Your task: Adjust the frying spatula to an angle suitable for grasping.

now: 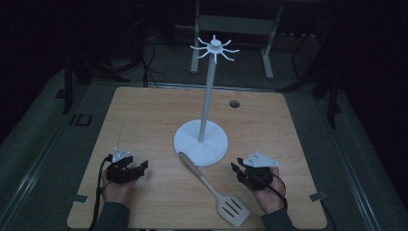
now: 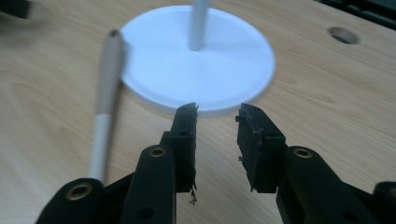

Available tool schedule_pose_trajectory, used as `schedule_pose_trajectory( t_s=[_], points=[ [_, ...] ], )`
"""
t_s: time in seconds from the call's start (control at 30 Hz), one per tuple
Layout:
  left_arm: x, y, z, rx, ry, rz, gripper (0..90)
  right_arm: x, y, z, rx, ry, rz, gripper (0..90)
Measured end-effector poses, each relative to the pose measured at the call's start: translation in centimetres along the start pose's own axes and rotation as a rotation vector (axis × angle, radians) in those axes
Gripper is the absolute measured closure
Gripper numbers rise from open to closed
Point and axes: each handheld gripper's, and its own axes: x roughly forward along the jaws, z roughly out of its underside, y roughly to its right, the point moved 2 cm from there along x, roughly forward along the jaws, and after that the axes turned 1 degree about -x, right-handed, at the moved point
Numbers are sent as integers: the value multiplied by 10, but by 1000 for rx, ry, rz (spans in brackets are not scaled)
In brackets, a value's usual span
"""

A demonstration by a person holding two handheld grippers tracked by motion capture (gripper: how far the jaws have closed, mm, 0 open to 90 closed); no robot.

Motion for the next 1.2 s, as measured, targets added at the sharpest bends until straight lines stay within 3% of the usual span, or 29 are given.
schedule_pose_trajectory(
  t_s=[0.3,0.6,0.9,1.2],
  points=[
    [-1,0,0,-6,3,-1,329,15,-23,-8,-48,-62,-86,661],
    [-1,-1,0,-8,6,1,329,41,-51,-12,-98,-128,-156,659],
    [-2,-2,-1,-13,14,-1,329,68,-67,-10,-117,-210,-209,641],
    [-3,-2,-1,-16,16,-2,329,86,-74,-9,-138,-270,-212,659]
  ],
)
